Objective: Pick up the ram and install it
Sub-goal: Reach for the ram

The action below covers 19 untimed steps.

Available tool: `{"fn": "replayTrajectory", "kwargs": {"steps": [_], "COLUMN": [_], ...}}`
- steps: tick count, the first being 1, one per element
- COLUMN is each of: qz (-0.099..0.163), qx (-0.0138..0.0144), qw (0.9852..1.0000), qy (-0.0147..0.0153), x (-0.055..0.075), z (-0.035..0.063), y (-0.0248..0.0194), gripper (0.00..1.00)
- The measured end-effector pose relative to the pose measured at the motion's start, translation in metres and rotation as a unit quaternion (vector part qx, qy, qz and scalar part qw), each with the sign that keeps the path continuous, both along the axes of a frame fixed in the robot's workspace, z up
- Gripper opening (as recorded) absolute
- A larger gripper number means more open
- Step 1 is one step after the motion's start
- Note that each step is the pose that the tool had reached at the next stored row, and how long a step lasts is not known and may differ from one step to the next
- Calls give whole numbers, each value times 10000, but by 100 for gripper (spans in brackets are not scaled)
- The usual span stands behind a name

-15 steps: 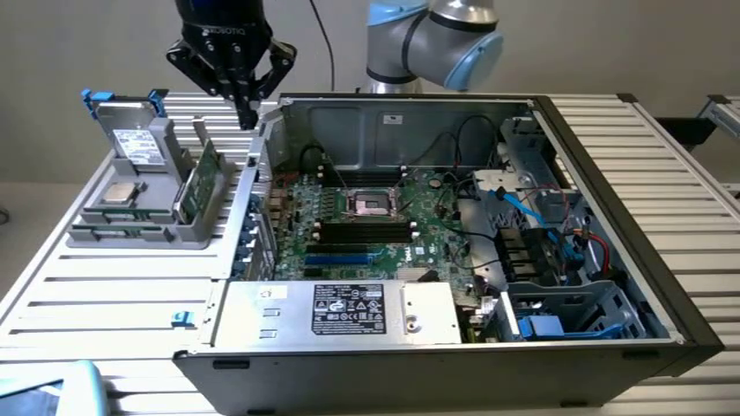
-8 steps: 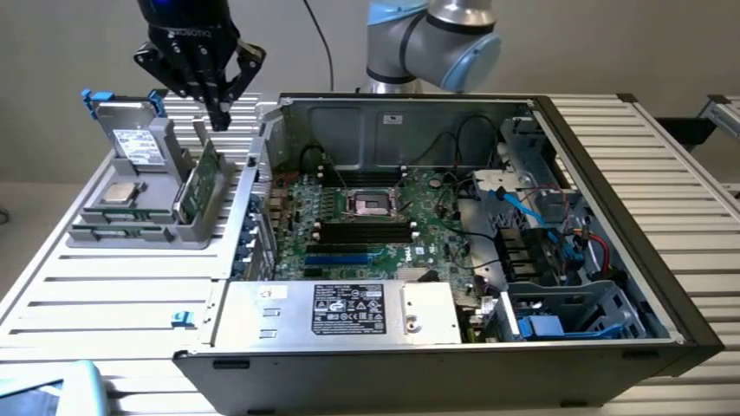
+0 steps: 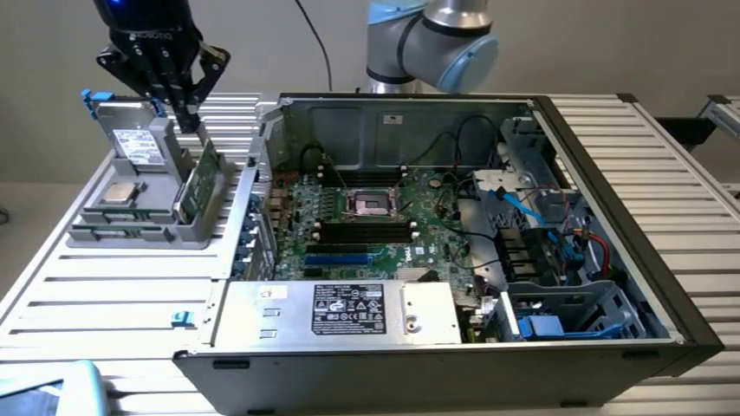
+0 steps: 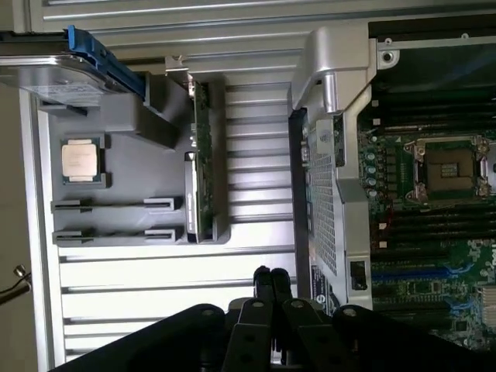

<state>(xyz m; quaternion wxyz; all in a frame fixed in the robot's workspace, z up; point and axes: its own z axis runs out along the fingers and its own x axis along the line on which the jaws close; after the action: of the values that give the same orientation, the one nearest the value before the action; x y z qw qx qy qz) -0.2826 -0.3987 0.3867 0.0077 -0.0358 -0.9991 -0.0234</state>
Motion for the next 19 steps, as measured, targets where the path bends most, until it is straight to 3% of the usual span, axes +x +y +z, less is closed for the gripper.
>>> {"fn": "replayTrajectory", "kwargs": {"steps": [11, 19], "qz": [0, 0], "qx": [0, 0], "qw": [10000, 10000], "qy": [50, 53], "x": [-499, -864], "z": [-37, -100], "y": [0, 0], "gripper": [11, 11]}}
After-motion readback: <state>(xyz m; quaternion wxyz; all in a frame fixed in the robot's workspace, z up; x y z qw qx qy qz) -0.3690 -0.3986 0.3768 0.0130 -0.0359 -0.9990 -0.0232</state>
